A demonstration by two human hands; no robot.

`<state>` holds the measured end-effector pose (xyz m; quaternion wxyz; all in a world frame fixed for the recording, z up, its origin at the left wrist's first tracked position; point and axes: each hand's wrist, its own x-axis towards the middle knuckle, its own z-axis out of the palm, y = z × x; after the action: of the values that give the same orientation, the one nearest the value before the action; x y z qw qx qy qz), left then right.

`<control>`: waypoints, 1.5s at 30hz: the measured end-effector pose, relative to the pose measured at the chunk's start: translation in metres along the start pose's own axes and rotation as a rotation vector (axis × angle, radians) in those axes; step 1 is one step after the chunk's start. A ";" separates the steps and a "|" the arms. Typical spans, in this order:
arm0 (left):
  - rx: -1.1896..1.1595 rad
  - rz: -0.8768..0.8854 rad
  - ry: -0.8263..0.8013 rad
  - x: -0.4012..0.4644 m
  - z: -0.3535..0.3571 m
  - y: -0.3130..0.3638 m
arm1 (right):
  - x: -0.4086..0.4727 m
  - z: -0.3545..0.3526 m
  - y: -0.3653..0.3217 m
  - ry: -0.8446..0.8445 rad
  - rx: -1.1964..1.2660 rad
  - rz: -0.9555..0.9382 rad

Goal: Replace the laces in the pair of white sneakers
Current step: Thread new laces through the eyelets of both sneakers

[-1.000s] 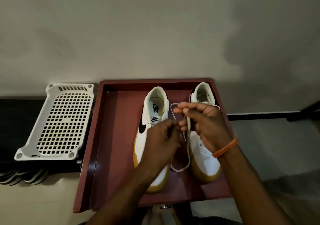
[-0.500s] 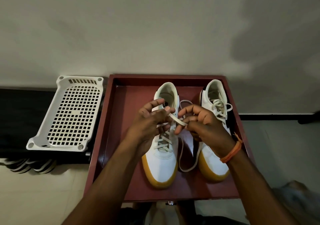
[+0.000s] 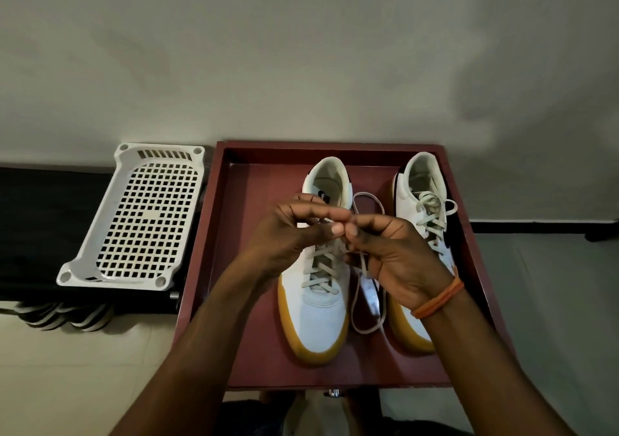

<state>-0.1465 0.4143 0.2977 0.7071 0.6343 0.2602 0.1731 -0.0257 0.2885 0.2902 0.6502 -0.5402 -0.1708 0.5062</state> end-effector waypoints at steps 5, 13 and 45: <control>0.001 -0.082 0.293 0.002 -0.013 -0.001 | 0.007 -0.001 0.005 0.114 -0.314 -0.126; 0.541 -0.048 0.422 0.002 -0.011 -0.024 | 0.028 0.009 0.046 0.435 -1.197 -0.767; 0.310 -0.190 0.285 0.006 -0.016 -0.037 | 0.037 0.019 0.051 0.307 -1.423 -0.566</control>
<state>-0.1541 0.4253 0.2595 0.5703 0.6773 0.4393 0.1516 -0.0482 0.3248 0.2400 0.2680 -0.8273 -0.4937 0.0094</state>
